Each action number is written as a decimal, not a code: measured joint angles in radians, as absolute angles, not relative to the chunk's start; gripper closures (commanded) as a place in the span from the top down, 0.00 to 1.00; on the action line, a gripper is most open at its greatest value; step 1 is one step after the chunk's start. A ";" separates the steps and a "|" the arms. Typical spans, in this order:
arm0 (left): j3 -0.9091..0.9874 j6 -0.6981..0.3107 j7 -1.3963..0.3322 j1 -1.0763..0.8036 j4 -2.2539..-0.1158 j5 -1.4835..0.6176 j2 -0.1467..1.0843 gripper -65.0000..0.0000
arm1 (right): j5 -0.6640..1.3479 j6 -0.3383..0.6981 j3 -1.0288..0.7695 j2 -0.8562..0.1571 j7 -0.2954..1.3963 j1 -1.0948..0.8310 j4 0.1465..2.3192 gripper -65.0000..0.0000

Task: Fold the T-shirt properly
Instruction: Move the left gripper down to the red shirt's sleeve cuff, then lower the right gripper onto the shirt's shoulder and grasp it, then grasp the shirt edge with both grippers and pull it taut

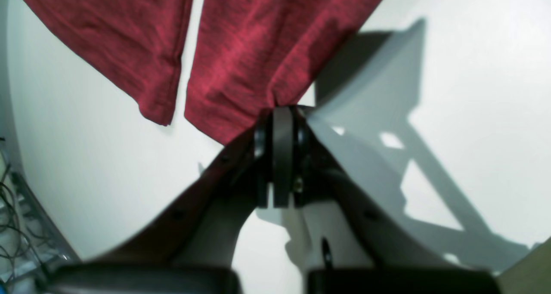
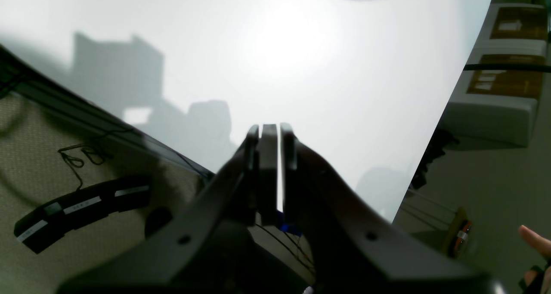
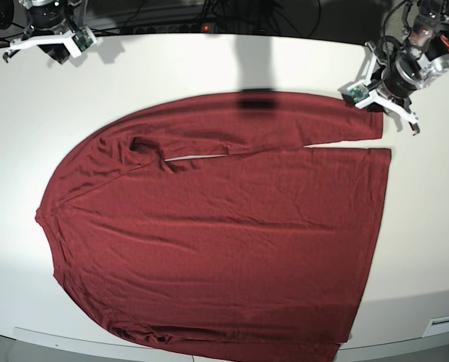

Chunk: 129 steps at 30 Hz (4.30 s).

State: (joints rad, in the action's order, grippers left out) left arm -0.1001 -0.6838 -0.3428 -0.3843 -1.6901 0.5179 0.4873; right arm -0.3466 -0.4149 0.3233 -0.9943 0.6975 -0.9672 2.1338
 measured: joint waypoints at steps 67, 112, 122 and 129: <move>-0.098 -0.681 -0.375 -0.393 -1.691 0.292 0.488 0.00 | -0.150 0.086 1.199 -0.972 0.455 0.232 1.533 0.00; -0.106 -0.270 -0.297 -0.044 -1.478 0.021 0.482 0.00 | 0.085 -0.171 1.205 -0.775 0.582 0.523 1.328 0.00; -0.106 -0.266 -0.345 -0.044 -1.478 0.018 0.482 0.36 | 0.107 -0.168 1.205 -0.789 0.606 0.523 1.349 0.41; -0.106 -0.266 -0.389 -0.044 -1.493 0.019 0.482 0.36 | 0.081 -0.196 1.206 -0.899 0.618 0.523 1.501 0.41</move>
State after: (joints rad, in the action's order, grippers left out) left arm -0.1059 -0.2661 -0.3889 -0.0444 -1.4929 0.0185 0.4816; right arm 0.0814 -0.1955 1.2064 -0.8993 0.6182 0.5232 1.5009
